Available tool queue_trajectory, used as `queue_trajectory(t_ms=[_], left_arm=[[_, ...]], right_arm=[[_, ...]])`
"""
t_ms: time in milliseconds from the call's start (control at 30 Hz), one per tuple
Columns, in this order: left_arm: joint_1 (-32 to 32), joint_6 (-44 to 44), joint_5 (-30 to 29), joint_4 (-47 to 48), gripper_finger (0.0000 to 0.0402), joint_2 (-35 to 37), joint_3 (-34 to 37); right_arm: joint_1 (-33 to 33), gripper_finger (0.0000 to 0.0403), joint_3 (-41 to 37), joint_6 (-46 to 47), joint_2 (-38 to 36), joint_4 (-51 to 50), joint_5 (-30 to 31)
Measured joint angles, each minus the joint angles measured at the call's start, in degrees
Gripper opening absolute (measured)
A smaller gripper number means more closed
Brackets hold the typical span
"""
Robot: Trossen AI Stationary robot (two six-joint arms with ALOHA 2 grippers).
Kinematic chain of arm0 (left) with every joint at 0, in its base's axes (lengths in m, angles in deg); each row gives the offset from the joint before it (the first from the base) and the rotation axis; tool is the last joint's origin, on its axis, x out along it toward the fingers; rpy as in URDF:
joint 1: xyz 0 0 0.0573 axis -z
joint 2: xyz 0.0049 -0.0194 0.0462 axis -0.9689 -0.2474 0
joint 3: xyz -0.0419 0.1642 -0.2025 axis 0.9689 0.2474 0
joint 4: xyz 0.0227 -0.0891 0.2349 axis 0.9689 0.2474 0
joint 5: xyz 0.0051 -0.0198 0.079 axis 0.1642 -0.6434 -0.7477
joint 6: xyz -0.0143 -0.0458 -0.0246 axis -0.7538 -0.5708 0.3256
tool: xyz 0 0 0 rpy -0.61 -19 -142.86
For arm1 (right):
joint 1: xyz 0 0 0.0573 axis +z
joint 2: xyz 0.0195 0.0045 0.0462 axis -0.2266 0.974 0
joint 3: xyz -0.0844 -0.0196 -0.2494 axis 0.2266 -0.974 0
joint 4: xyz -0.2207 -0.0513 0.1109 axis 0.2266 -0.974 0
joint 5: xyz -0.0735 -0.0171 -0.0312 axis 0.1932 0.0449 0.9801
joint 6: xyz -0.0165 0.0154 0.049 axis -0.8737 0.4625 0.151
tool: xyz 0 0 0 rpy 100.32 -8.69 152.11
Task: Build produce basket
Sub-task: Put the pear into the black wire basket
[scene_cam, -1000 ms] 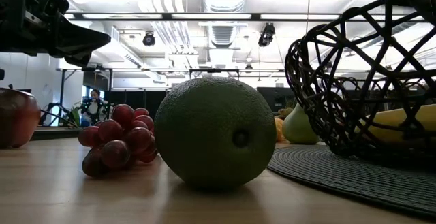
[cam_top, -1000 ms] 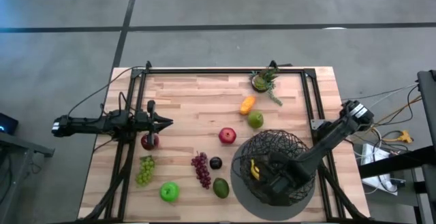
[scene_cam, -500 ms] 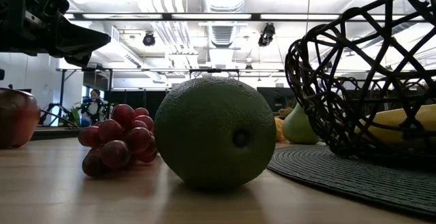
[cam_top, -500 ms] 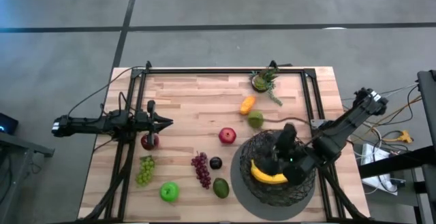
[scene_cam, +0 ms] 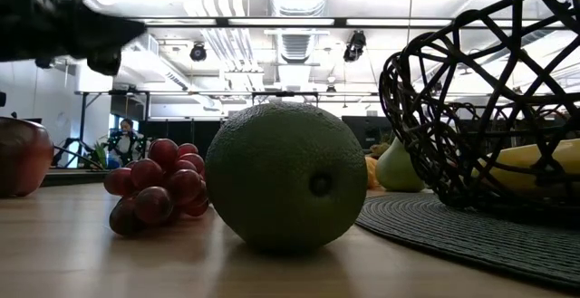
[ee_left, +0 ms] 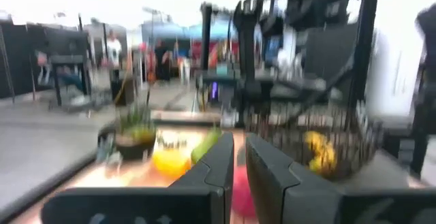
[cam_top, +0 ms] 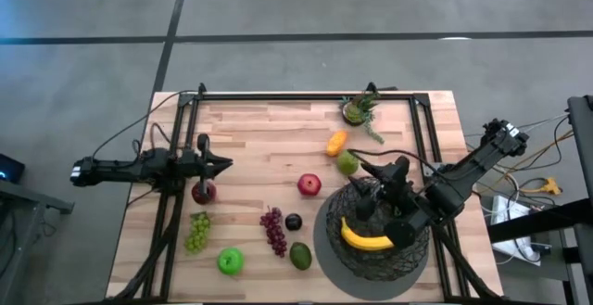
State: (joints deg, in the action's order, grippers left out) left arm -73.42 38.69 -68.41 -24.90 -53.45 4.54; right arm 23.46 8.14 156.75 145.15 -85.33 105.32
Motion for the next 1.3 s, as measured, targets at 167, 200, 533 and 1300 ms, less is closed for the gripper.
queue_trajectory(t_ms=[167,200,533,1300], left_arm=[[0.0,0.0,-0.4,-10.5,0.0022,0.0,0.0],[0.0,0.0,-1.3,-11.5,0.0022,0.0,0.0],[0.0,0.0,-3.1,-11.8,0.0022,-1.0,0.0],[0.0,-0.1,-3.0,-11.8,0.0022,-5.3,0.0]], right_arm=[[-7.3,0.0223,0.0,10.8,-2.6,-7.0,-14.3],[-9.2,0.0223,0.0,11.2,-2.8,-9.1,-17.2],[-34.1,0.0223,-4.7,-7.5,0.8,-9.9,-44.8],[-44.5,0.0144,-6.5,-25.5,13.8,-1.2,-57.4]])
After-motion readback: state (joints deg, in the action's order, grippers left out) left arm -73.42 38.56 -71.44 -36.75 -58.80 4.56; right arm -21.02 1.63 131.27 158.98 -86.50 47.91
